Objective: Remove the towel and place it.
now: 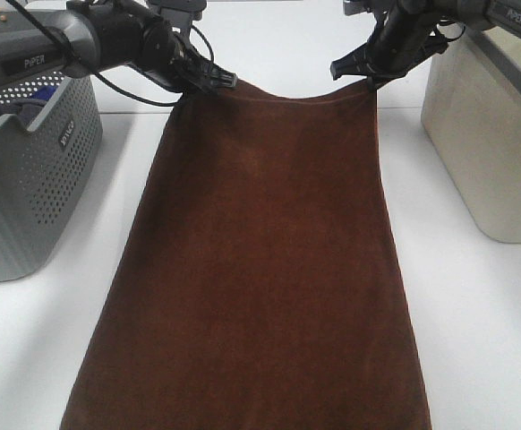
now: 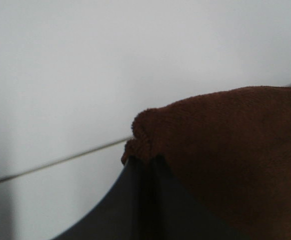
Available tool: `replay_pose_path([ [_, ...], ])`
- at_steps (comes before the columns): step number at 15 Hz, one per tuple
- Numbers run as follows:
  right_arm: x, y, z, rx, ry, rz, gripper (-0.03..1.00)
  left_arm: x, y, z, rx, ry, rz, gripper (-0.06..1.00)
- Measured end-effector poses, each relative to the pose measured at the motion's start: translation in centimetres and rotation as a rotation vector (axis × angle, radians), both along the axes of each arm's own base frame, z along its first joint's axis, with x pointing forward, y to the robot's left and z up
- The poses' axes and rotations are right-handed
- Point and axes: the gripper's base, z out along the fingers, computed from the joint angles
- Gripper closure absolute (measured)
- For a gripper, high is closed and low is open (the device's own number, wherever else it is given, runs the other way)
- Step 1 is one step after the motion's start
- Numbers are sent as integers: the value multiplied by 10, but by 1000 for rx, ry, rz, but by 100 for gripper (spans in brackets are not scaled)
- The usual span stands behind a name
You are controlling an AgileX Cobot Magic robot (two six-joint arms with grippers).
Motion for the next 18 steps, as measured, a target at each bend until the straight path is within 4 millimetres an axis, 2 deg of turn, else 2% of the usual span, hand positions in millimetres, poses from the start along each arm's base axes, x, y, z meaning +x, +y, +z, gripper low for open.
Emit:
replay_pose_path([
  [3, 8, -8, 5, 16, -86, -4, 97, 7, 6, 8, -43, -94, 8, 91],
  [6, 13, -9, 11, 39, -169, 2, 97, 18, 21, 8, -119, -173, 17, 91],
  [7, 14, -9, 10, 45, -181, 4, 97, 20, 23, 3, -124, -174, 18, 91],
  [9, 17, -7, -5, 63, -166, 1, 97, 21, 23, -17, -118, -146, 19, 91],
  [10, 17, -7, -7, 62, -161, 1, 96, 21, 23, -20, -116, -139, 20, 91],
  [11, 17, -7, -7, 62, -162, 1, 90, 21, 23, -21, -116, -139, 20, 90],
  [12, 17, -7, -7, 62, -162, 1, 90, 21, 23, -21, -116, -139, 20, 90],
  [13, 17, -6, -6, 74, -171, 1, 64, 21, 23, -21, -117, -141, 19, 76],
  [15, 17, -5, -6, 99, -168, -5, 39, 21, 23, -21, -118, -140, 20, 47],
  [16, 17, -5, -6, 104, -166, -6, 34, 21, 23, -21, -118, -140, 20, 36],
  [18, 17, -5, -6, 108, -166, -7, 31, 21, 23, -21, -118, -140, 20, 28],
])
